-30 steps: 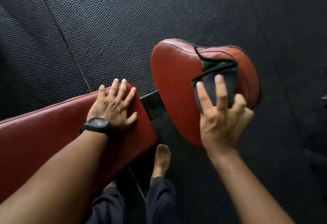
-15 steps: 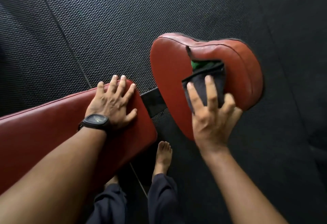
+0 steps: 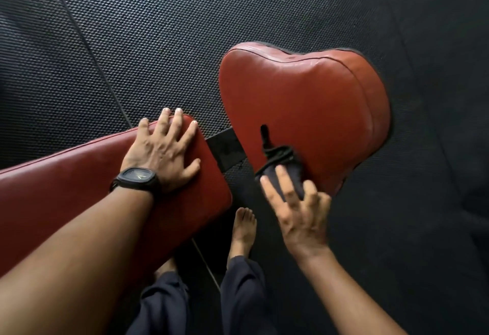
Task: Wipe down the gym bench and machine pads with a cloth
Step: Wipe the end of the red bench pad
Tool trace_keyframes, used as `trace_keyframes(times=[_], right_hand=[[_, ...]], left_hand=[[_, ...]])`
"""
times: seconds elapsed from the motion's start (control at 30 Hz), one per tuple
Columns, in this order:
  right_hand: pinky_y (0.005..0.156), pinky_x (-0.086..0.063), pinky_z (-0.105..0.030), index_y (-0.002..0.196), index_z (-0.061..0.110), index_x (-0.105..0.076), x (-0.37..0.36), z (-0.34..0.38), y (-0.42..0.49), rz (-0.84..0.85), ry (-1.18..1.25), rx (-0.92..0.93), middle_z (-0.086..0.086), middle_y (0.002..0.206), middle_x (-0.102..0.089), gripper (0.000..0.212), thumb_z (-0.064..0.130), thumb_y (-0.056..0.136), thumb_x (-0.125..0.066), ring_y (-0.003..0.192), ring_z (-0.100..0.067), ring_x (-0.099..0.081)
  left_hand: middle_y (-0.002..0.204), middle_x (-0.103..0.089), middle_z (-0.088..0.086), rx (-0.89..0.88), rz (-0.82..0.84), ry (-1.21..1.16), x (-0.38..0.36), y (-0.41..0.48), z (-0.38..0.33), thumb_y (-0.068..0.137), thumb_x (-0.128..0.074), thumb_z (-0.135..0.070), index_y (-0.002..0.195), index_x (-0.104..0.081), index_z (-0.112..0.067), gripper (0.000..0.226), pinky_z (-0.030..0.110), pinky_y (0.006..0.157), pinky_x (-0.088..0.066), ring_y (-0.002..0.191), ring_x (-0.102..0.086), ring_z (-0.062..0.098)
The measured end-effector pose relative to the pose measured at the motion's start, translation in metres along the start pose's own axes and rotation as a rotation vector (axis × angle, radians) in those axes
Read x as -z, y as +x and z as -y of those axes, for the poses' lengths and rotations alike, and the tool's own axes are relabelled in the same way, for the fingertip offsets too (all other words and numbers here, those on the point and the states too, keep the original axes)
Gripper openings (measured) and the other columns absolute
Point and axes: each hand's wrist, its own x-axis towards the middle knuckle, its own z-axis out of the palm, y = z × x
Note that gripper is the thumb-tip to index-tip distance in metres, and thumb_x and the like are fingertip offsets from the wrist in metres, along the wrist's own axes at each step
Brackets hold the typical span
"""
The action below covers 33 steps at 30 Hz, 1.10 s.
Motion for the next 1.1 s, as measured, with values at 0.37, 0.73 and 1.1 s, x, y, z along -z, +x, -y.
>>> trace_keyframes(times=[0.37, 0.73, 1.1], right_hand=[[0.073, -0.044, -0.045, 0.135, 0.035, -0.063, -0.010, 0.005, 0.042, -0.023, 0.020, 0.120, 0.002, 0.149, -0.054, 0.048, 0.006, 0.104, -0.039, 0.105, -0.034, -0.051], [0.078, -0.037, -0.041, 0.116, 0.023, -0.074, -0.058, 0.043, 0.082, 0.229, -0.088, 0.519, -0.008, 0.142, -0.059, 0.044, 0.017, 0.094, -0.036, 0.102, -0.033, -0.056], [0.073, -0.042, -0.041, 0.129, 0.019, -0.068, -0.032, 0.022, 0.109, 0.056, -0.159, 0.434, -0.004, 0.151, -0.051, 0.044, 0.014, 0.098, -0.039, 0.106, -0.035, -0.043]], left_hand=[[0.169, -0.011, 0.014, -0.003, 0.000, -0.013, 0.003, 0.000, 0.000, 0.090, -0.023, -0.073, 0.162, -0.010, -0.026, 0.087, 0.061, 0.117, -0.022, 0.154, -0.013, 0.035], [0.168, -0.016, 0.016, 0.000, 0.012, -0.009, 0.006, -0.001, -0.001, 0.086, -0.018, -0.072, 0.162, -0.017, -0.025, 0.090, 0.062, 0.116, -0.024, 0.153, -0.017, 0.037], [0.167, -0.018, 0.017, 0.000, 0.015, 0.004, 0.004, 0.001, -0.001, 0.085, -0.014, -0.071, 0.162, -0.018, -0.023, 0.091, 0.063, 0.115, -0.026, 0.152, -0.019, 0.038]])
